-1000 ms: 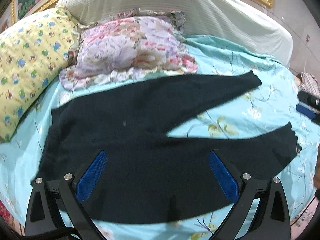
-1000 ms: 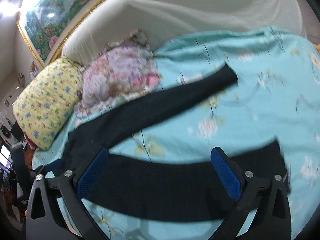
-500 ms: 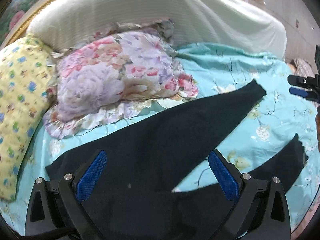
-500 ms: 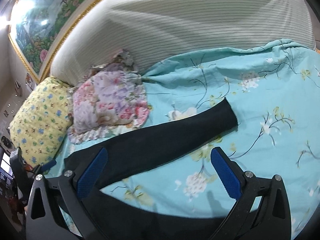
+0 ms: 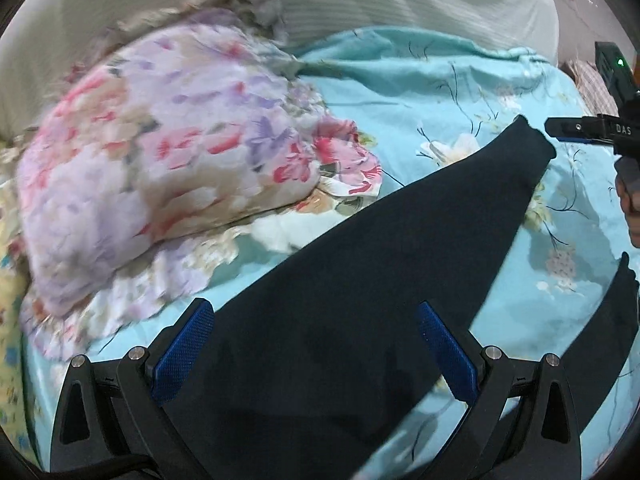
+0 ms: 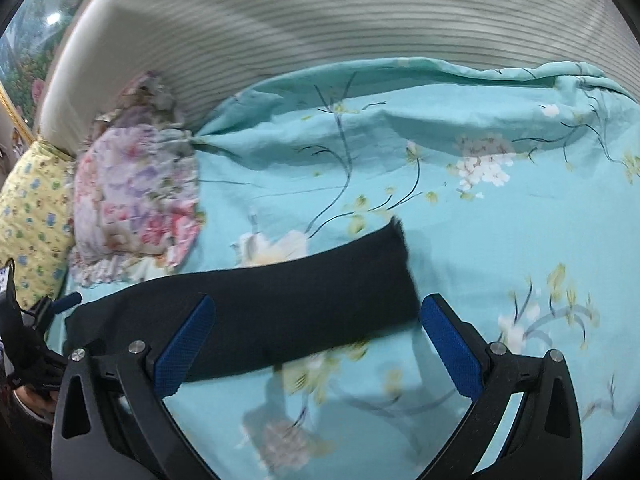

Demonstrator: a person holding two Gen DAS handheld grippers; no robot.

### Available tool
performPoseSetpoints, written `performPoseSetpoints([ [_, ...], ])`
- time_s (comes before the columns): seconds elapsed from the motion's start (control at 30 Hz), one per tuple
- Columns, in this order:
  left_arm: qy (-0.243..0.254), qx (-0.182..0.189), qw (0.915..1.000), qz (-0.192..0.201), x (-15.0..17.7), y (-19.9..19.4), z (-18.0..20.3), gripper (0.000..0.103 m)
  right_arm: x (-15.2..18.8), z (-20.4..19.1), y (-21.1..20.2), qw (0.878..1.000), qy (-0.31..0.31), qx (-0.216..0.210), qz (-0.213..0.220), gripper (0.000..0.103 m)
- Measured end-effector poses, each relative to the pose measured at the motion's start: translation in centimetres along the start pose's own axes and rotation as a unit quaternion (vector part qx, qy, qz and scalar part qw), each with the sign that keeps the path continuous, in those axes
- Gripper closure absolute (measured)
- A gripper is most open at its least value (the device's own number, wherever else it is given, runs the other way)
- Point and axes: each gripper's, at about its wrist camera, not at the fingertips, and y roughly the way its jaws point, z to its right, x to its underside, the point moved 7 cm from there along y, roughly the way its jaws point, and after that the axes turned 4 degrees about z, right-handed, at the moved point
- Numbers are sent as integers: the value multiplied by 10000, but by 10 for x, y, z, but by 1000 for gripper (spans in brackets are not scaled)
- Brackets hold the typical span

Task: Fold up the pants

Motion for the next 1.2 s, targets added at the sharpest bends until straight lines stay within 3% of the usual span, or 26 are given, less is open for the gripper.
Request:
performPoseSetpoints([
  [0.27, 289, 328, 9973, -598, -12, 63, 14, 9, -12, 18, 38, 9991, -256, 139, -301, 4],
  [0.37, 287, 351, 9963, -737, -11, 77, 18, 10, -10, 22, 48, 9990, -181, 22, -404, 17],
  [0.43, 170, 427, 9964, -708, -14, 79, 18, 18, -8, 24, 52, 9989, -194, 42, -429, 31],
  [0.53, 76, 595, 9957, -702, -16, 76, 18, 44, -9, 25, 50, 9994, -209, 32, -262, 55],
  [0.6, 164, 597, 9957, -689, -16, 69, 20, 70, -12, 24, 45, 9998, -173, 25, -125, 69],
  [0.7, 188, 592, 9960, -646, -13, 54, 21, 90, -15, 25, 30, 9999, -74, -96, 94, 82],
  [0.9, -51, 1053, 9933, -466, 7, 11, 34, 95, -8, 20, -8, 9980, 79, -478, 401, 100],
  [1.2, 7, 1109, 9934, -308, 35, -16, 58, 96, 16, 6, -38, 9975, -69, -541, 460, 101],
])
